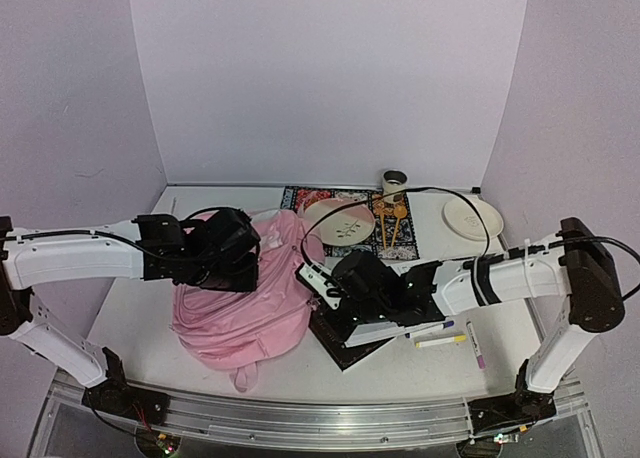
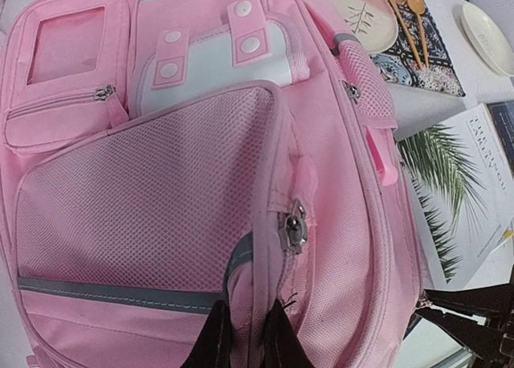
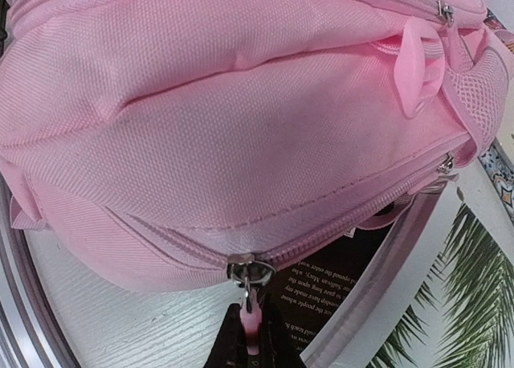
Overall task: Pack the student bag
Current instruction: Unzip the largest pocket of the student bag.
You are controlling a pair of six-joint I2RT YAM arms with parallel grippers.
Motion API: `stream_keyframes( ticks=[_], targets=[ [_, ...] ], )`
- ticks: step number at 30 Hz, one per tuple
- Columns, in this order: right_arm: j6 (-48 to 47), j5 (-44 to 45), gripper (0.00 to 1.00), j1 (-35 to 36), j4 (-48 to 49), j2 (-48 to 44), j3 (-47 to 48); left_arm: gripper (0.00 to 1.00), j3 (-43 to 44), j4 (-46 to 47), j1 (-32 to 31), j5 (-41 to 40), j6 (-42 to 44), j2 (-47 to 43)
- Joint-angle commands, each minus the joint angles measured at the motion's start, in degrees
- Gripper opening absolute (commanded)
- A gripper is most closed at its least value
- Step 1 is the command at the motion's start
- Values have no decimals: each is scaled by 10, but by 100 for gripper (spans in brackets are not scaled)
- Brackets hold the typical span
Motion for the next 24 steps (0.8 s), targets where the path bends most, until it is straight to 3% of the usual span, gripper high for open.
stream_keyframes(
  ticks=[1, 7, 12, 18, 24],
  targets=[
    [-33, 4, 0, -18, -56, -21, 55, 0, -17, -32, 23, -102, -44, -40],
    [-89, -37, 0, -70, -67, 13, 115, 0, -24, -71, 22, -116, -69, -69],
    [-114, -64, 0, -98, -81, 61, 169, 0, -12, -66, 18, -81, -78, -62],
    [-100, -82, 0, -100, -103, 95, 199, 0, -42, 56, 11, -12, -71, -36],
    [-62, -97, 0, -99, -125, 92, 165, 0, -98, 168, 13, -4, -126, -15]
  ],
)
